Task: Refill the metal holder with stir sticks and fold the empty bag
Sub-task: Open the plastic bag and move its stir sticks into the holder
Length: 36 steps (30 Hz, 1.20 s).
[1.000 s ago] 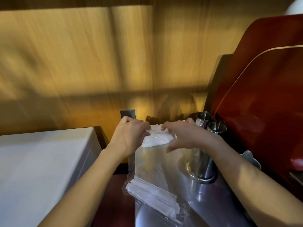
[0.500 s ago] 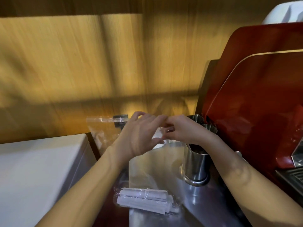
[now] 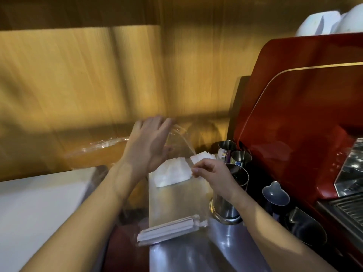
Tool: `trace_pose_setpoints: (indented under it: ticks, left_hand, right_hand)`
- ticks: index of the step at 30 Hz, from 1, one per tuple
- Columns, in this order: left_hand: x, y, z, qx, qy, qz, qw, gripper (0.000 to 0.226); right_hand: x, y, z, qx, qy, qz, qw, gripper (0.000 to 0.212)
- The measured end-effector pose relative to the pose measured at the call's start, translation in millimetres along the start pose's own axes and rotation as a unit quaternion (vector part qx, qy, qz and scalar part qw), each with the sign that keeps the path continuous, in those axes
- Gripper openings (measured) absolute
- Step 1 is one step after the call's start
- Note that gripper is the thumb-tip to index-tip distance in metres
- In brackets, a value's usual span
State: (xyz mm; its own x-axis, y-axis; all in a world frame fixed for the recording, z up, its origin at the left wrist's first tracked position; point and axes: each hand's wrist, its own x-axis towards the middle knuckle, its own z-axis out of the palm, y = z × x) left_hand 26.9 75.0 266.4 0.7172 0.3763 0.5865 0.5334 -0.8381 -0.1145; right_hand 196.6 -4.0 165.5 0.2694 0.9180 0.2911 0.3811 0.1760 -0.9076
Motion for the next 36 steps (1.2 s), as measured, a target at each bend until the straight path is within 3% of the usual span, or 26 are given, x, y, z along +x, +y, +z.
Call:
trace_pose_setpoints:
  ticks: [3, 6, 8, 13, 16, 21, 28, 36]
  left_hand:
    - [4.8, 21.6, -1.5, 0.07, 0.047, 0.14, 0.987, 0.054]
    - [3.9, 41.8, 3.0, 0.173, 0.012, 0.246, 0.954, 0.03]
    - [5.0, 46.6, 0.9, 0.222, -0.062, 0.235, 0.944, 0.028]
    - [20.1, 42.9, -4.8, 0.192, -0.15, 0.194, 0.95, 0.03]
    - [28.4, 31.9, -14.6, 0.158, -0.123, 0.175, 0.964, 0.019]
    - [42.2, 4.3, -38.6, 0.089, -0.081, 0.105, 0.987, 0.021]
    - [48.2, -33.7, -55.5, 0.045, -0.037, 0.012, 0.998, 0.022]
    - [23.3, -39.4, -21.7, 0.022, -0.061, 0.026, 0.998, 0.022]
  right_hand:
    - [3.2, -7.1, 2.7, -0.003, -0.005, -0.024, 1.0, 0.01]
    - [5.1, -13.4, 5.6, -0.01, -0.004, -0.056, 0.998, 0.018]
    - [4.3, -14.8, 6.4, -0.011, -0.002, -0.071, 0.997, 0.025]
    - [-1.0, -8.5, 4.0, 0.05, 0.005, -0.049, 0.998, 0.008]
    - [-9.1, 2.7, 2.1, 0.051, 0.006, -0.026, 0.998, 0.013]
    - [-23.3, 19.9, -1.2, 0.05, 0.033, 0.014, 0.998, 0.015]
    - [-32.7, 25.3, -18.3, 0.033, 0.095, 0.007, 0.995, 0.02]
    - [-29.0, 27.4, -35.4, 0.033, 0.126, -0.013, 0.991, 0.017]
